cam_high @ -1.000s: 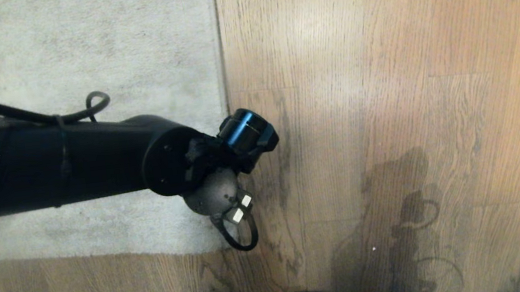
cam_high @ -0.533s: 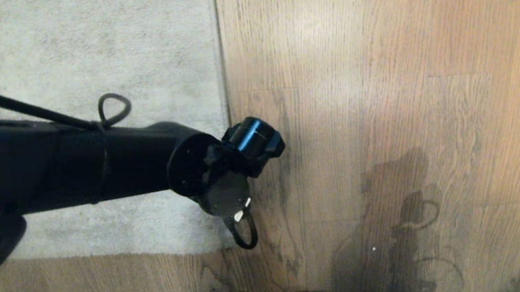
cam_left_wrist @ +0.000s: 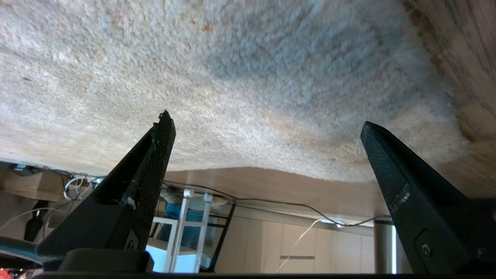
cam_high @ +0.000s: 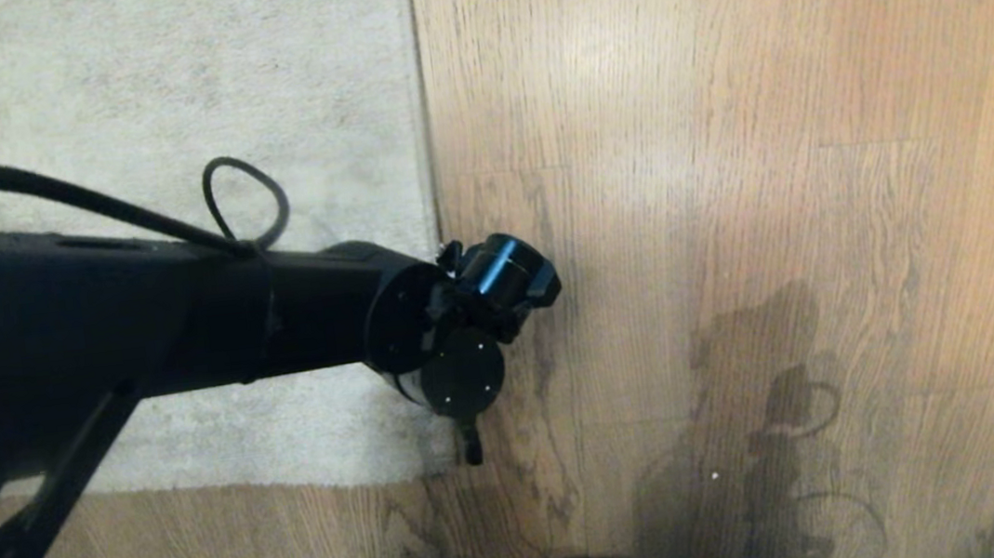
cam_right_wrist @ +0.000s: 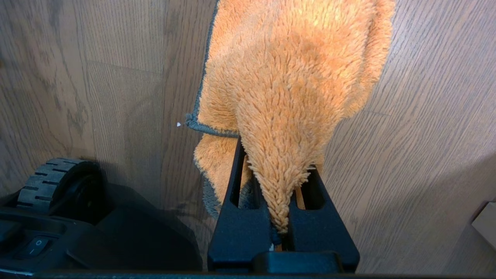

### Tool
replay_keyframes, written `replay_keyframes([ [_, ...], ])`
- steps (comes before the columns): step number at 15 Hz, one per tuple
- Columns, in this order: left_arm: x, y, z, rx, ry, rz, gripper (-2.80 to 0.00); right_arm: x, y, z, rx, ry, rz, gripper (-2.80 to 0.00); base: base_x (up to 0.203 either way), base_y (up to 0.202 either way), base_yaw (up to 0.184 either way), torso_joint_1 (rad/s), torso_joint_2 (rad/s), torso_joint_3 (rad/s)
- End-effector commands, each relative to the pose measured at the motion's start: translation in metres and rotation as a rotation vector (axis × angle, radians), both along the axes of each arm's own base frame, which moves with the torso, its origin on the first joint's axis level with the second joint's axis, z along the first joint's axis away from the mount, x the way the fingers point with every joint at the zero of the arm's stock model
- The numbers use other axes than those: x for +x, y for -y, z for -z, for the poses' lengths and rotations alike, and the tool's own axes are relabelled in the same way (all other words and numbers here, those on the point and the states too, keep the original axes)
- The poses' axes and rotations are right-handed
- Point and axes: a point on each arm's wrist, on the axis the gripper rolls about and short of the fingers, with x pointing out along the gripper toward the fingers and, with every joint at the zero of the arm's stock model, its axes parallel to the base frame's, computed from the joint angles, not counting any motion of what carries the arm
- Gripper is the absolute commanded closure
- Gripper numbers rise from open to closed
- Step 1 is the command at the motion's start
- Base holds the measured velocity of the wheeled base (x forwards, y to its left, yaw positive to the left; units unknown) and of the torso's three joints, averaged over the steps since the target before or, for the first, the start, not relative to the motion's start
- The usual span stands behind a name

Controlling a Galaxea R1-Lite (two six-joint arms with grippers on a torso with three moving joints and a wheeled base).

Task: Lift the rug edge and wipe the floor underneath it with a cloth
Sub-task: Lift up the carpet

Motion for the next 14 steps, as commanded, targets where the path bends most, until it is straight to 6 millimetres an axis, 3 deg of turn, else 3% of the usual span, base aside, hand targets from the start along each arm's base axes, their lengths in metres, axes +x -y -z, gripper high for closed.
replay_keyframes([
  [1, 0.003, 0.004, -0.002, -0.004, 0.017, -0.002, -2.80, 0.000, 0.000, 0.000, -0.001, -0.002, -0.001, 0.00, 0.000, 0.000, 0.000, 0.000, 0.00, 0.000],
  [7, 0.006, 0.021, -0.014, -0.030, 0.095, 0.000, -2.80, 0.000, 0.000, 0.000, -0.001, -0.002, -0.001, 0.00, 0.000, 0.000, 0.000, 0.000, 0.00, 0.000],
  [14, 0.011, 0.026, -0.009, 0.019, 0.137, -0.032, -2.80, 0.000, 0.000, 0.000, -0.001, -0.001, -0.001, 0.00, 0.000, 0.000, 0.000, 0.000, 0.00, 0.000],
])
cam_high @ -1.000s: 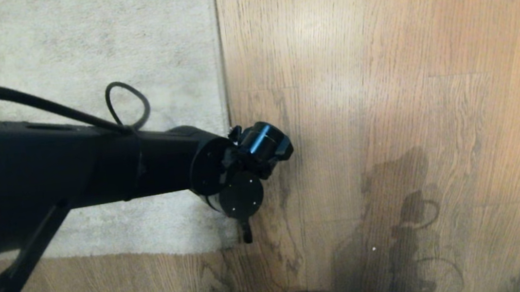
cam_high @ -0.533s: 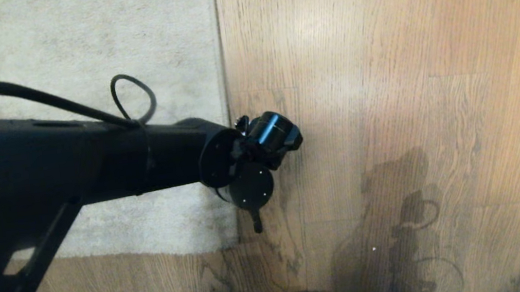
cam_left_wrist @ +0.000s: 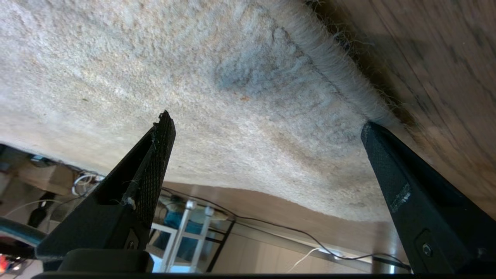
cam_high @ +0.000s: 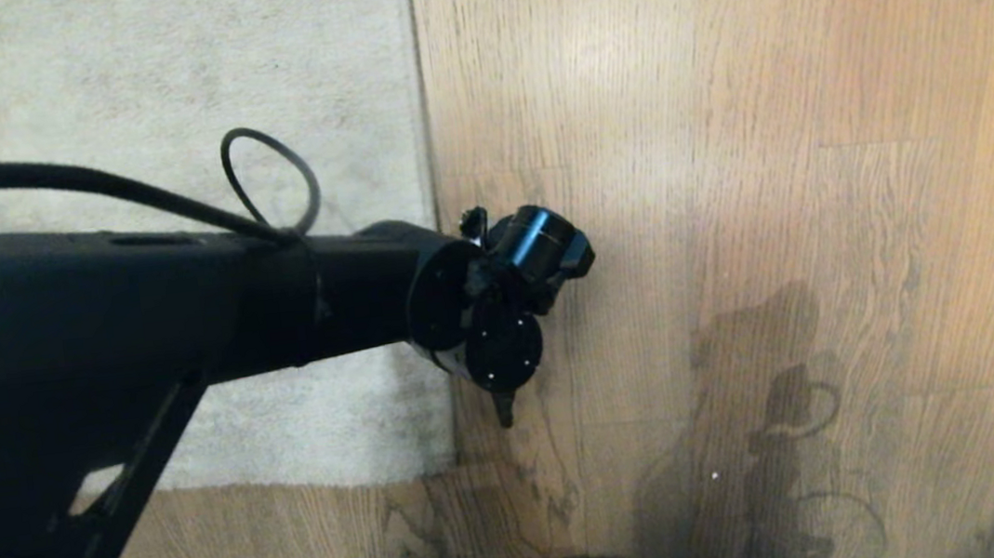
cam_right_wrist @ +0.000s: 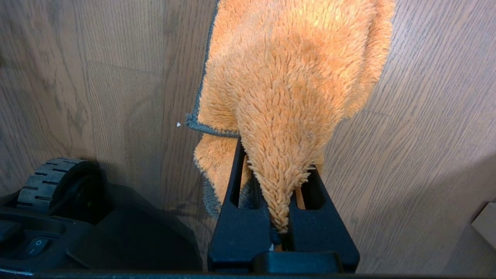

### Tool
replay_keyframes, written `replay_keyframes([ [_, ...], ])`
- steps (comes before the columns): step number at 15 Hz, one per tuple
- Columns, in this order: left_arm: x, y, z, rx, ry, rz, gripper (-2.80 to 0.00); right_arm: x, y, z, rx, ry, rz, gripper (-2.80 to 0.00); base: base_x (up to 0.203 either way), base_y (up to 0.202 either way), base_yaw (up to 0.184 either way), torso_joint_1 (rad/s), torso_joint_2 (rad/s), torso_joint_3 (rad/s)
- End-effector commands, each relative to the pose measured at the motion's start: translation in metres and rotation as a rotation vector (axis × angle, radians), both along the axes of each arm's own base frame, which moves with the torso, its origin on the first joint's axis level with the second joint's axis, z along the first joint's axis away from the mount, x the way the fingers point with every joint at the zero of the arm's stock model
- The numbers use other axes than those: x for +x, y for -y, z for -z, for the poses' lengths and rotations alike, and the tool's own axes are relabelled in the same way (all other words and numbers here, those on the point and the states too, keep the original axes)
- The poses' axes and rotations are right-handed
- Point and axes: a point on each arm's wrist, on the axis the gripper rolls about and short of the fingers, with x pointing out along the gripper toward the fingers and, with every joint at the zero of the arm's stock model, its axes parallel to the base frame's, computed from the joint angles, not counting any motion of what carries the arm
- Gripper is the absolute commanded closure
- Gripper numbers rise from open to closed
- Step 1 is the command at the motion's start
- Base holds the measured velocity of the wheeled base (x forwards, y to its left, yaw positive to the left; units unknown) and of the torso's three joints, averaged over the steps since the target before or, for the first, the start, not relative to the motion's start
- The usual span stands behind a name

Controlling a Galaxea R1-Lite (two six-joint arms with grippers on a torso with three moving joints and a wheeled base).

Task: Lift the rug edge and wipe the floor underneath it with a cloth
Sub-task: Lift up the carpet

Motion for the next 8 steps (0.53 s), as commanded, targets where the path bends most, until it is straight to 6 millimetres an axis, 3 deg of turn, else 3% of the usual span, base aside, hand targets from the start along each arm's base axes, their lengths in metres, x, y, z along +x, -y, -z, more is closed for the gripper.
replay_keyframes([
  [1, 0.0003, -0.0002, 0.0039, 0.022, -0.008, -0.005, -2.80, 0.0001, 0.0000, -0.0001, -0.001, -0.001, -0.001, 0.00, 0.000, 0.000, 0.000, 0.000, 0.00, 0.000],
  [8, 0.0019, 0.0031, -0.0042, -0.008, 0.023, -0.005, -2.80, 0.0001, 0.0000, -0.0001, -0.001, -0.001, -0.001, 0.00, 0.000, 0.000, 0.000, 0.000, 0.00, 0.000],
])
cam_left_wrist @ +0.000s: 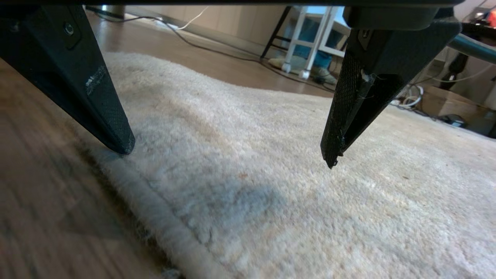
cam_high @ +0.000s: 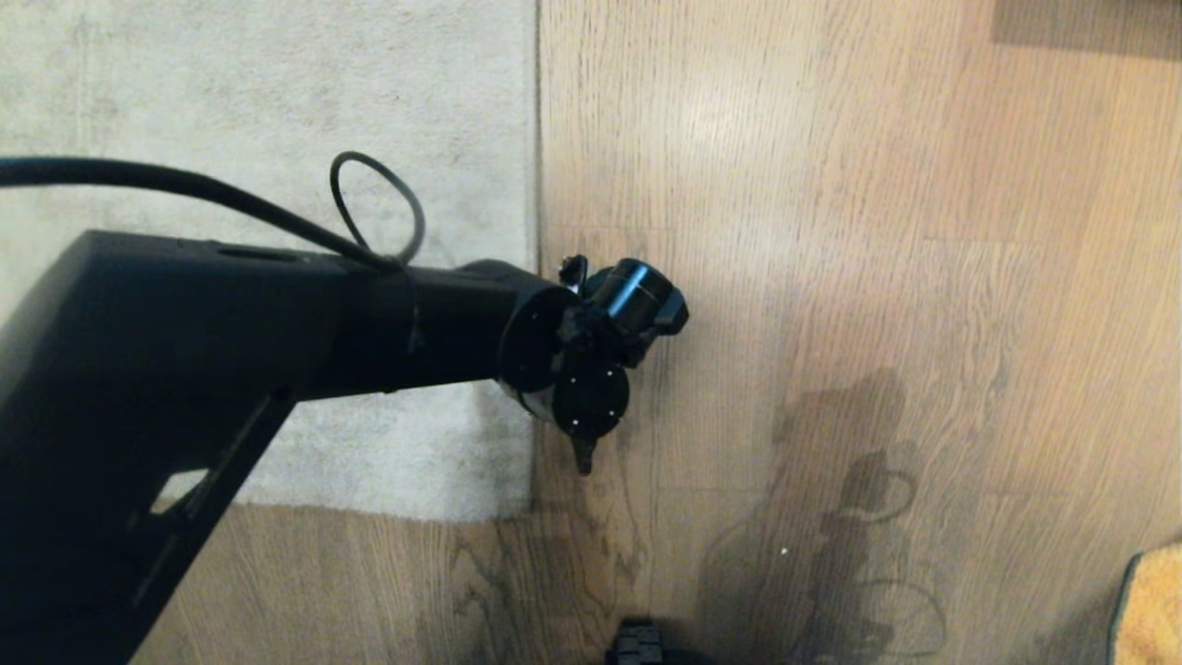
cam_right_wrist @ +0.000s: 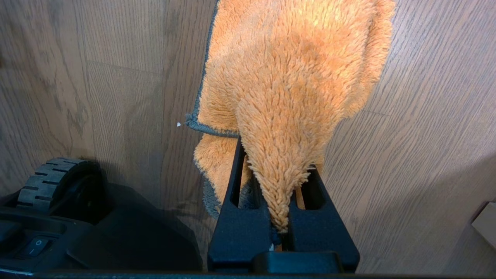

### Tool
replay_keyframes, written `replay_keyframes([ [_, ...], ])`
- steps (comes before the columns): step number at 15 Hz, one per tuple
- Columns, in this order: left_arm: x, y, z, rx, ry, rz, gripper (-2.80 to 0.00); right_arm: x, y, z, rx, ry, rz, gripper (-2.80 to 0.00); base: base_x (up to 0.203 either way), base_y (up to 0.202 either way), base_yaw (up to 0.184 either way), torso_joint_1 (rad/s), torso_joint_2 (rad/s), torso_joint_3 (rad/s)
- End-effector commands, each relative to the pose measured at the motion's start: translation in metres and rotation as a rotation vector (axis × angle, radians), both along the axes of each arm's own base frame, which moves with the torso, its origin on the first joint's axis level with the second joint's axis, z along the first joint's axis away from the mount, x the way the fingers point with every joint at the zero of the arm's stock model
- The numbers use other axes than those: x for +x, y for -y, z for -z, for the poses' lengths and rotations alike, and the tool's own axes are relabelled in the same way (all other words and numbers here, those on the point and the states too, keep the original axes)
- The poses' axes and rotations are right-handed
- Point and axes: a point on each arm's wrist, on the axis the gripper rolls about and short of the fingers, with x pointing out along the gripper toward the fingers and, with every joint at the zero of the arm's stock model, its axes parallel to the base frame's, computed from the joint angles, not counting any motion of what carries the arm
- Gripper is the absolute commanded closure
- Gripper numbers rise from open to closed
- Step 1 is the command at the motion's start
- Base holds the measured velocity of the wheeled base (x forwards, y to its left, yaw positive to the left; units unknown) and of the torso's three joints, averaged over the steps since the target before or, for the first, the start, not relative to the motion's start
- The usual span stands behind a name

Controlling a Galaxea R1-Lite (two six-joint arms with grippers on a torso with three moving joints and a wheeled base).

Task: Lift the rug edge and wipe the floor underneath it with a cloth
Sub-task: Lift up the carpet

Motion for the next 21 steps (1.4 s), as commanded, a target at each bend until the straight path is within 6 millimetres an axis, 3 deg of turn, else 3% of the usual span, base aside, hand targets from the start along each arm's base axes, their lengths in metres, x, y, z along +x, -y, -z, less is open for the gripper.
replay_keyframes([
  [1, -0.002, 0.004, -0.001, -0.009, 0.003, 0.012, -2.80, 0.000, 0.000, 0.000, -0.001, -0.001, -0.001, 0.00, 0.000, 0.000, 0.000, 0.000, 0.00, 0.000],
  [8, -0.003, 0.015, 0.001, -0.024, 0.007, 0.034, -2.80, 0.000, 0.000, 0.000, -0.001, -0.001, -0.001, 0.00, 0.000, 0.000, 0.000, 0.000, 0.00, 0.000],
  [14, 0.007, 0.009, 0.013, 0.010, -0.014, 0.005, -2.80, 0.000, 0.000, 0.000, -0.001, -0.001, -0.001, 0.00, 0.000, 0.000, 0.000, 0.000, 0.00, 0.000],
  [21, 0.011, -0.006, 0.008, 0.021, -0.014, -0.032, -2.80, 0.000, 0.000, 0.000, -0.001, -0.001, -0.001, 0.00, 0.000, 0.000, 0.000, 0.000, 0.00, 0.000],
])
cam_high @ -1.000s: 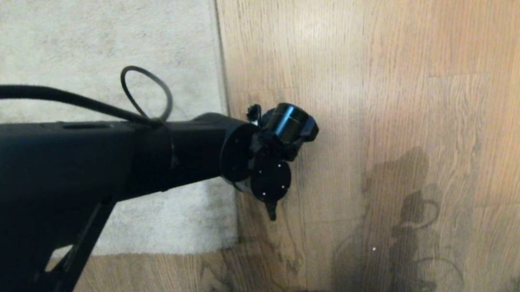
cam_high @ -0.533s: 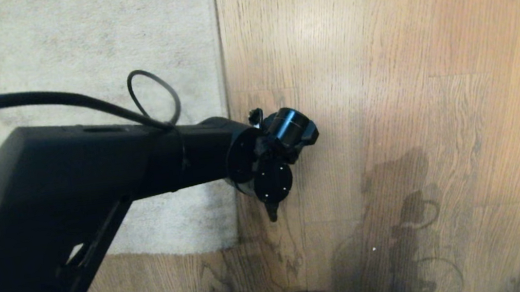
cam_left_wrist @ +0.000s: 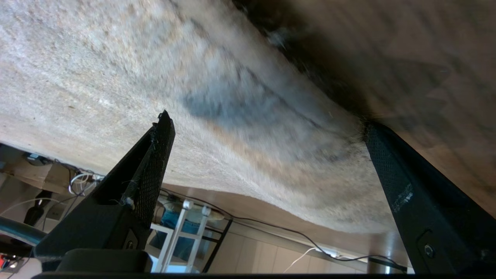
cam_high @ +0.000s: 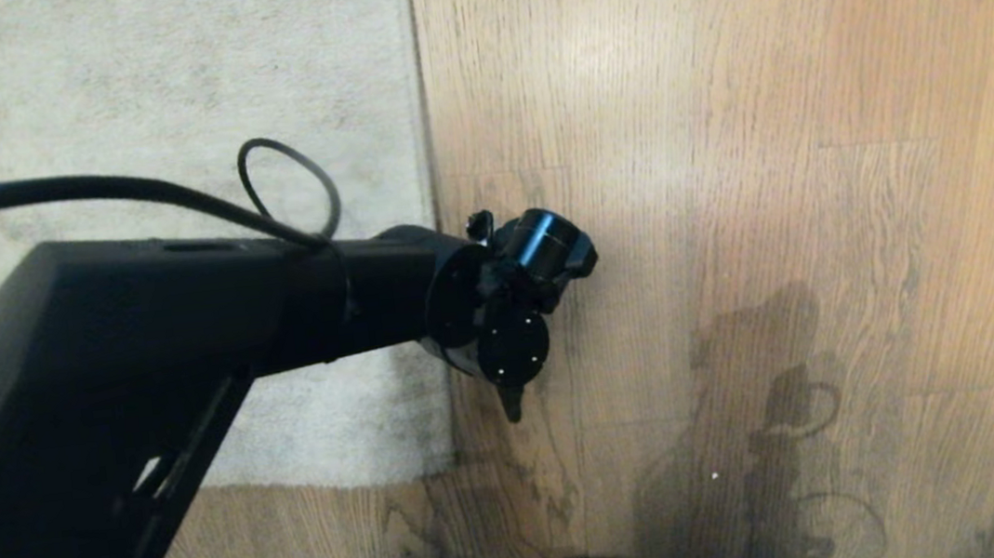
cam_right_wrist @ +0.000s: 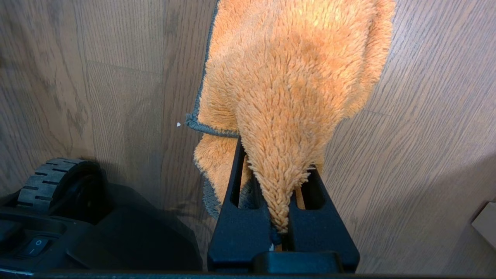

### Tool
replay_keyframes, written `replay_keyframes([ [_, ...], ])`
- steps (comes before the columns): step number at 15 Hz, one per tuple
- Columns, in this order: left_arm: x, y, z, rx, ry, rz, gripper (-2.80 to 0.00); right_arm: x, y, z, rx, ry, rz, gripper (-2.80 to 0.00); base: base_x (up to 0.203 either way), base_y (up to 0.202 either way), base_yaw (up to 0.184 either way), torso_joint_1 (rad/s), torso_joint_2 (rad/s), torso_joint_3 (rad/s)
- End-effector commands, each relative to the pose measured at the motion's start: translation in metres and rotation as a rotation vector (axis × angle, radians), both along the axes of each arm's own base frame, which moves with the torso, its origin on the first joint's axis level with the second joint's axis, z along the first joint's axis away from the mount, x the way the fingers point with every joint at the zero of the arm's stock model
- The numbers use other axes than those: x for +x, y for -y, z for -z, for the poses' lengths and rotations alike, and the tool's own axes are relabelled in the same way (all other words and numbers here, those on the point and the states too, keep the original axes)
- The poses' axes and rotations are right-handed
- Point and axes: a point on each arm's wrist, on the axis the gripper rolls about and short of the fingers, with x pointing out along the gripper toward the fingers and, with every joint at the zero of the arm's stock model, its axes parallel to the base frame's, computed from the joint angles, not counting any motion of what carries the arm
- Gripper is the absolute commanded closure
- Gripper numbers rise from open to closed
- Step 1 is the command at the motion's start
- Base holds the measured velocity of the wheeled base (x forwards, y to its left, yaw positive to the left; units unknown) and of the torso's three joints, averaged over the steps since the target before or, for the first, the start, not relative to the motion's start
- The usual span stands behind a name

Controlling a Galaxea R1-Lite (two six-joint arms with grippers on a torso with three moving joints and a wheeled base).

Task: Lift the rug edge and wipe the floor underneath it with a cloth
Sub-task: Lift up the carpet

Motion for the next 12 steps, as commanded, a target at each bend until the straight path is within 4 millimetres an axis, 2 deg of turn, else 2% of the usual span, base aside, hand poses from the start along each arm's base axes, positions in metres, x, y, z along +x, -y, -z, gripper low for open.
replay_keyframes([
  [1, -0.003, -0.010, -0.004, 0.015, -0.003, -0.016, -2.80, 0.000, 0.000, 0.000, -0.001, -0.001, -0.001, 0.00, 0.000, 0.000, 0.000, 0.000, 0.00, 0.000],
  [6, -0.016, -0.036, -0.020, 0.021, -0.006, -0.043, -2.80, 0.000, 0.000, 0.000, -0.001, -0.002, -0.001, 0.00, 0.000, 0.000, 0.000, 0.000, 0.00, 0.000],
  [12, -0.045, -0.079, -0.049, 0.021, 0.014, -0.086, -2.80, 0.000, 0.000, 0.000, -0.001, -0.002, -0.001, 0.00, 0.000, 0.000, 0.000, 0.000, 0.00, 0.000],
])
